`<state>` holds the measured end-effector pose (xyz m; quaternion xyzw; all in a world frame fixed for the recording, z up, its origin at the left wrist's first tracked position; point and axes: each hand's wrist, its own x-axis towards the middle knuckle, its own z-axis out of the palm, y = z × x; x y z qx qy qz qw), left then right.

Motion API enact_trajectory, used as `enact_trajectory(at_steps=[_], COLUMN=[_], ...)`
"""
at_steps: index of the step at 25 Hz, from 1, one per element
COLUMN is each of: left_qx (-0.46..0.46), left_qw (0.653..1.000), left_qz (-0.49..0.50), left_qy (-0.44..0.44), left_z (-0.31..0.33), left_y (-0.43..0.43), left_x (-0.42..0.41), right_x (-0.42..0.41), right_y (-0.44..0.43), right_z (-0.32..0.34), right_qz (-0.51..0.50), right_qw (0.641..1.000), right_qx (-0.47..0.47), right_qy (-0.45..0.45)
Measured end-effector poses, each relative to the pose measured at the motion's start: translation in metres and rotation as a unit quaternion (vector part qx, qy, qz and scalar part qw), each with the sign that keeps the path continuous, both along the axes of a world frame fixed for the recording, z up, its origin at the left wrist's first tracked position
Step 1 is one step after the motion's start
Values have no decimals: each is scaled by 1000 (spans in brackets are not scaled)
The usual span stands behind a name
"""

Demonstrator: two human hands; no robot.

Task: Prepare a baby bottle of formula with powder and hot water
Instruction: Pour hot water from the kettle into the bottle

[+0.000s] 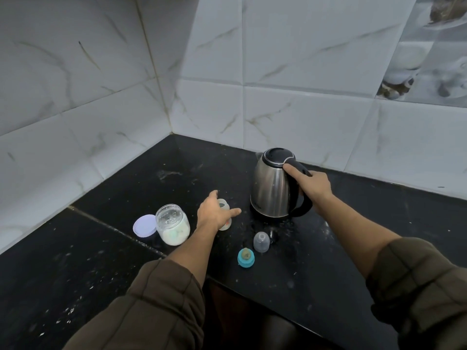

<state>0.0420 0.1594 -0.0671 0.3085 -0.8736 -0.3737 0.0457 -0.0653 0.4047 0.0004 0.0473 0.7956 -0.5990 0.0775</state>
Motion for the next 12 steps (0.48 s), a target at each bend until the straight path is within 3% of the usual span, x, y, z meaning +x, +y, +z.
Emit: enact_trajectory(at_steps=[6, 12], left_qx=[28, 26], left_qw=[998, 998], left_qz=[49, 51], left_qy=[-24, 4], left_z=[-20, -8], left_y=[-1, -5], left_x=[6, -3], right_x=[-3, -15], right_y=[-15, -29], right_z=[13, 65], right_qz=[-21, 103], right_qw=[996, 969], right_qx=[55, 141], right_qy=[69, 176])
